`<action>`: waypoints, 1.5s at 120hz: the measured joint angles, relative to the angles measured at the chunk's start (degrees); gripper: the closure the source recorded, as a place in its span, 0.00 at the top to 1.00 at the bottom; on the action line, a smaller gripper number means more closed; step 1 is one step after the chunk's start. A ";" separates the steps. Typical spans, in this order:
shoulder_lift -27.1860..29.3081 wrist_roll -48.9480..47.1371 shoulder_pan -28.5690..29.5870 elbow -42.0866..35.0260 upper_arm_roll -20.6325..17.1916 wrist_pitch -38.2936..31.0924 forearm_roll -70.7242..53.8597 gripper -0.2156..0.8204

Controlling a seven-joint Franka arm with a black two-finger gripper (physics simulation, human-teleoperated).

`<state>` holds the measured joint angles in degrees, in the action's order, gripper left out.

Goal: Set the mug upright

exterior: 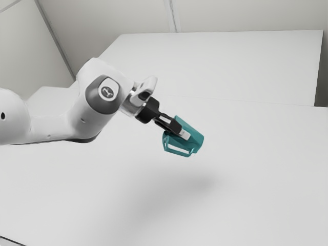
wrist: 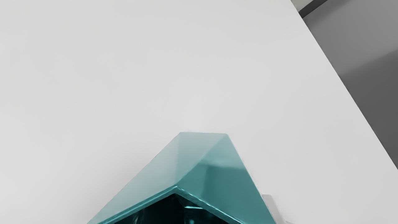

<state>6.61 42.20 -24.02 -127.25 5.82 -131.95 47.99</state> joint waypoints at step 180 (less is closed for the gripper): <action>-11.20 -31.79 2.90 1.84 2.52 8.25 -51.44 0.03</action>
<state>-4.59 10.41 -21.12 -125.42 8.34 -123.69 -3.45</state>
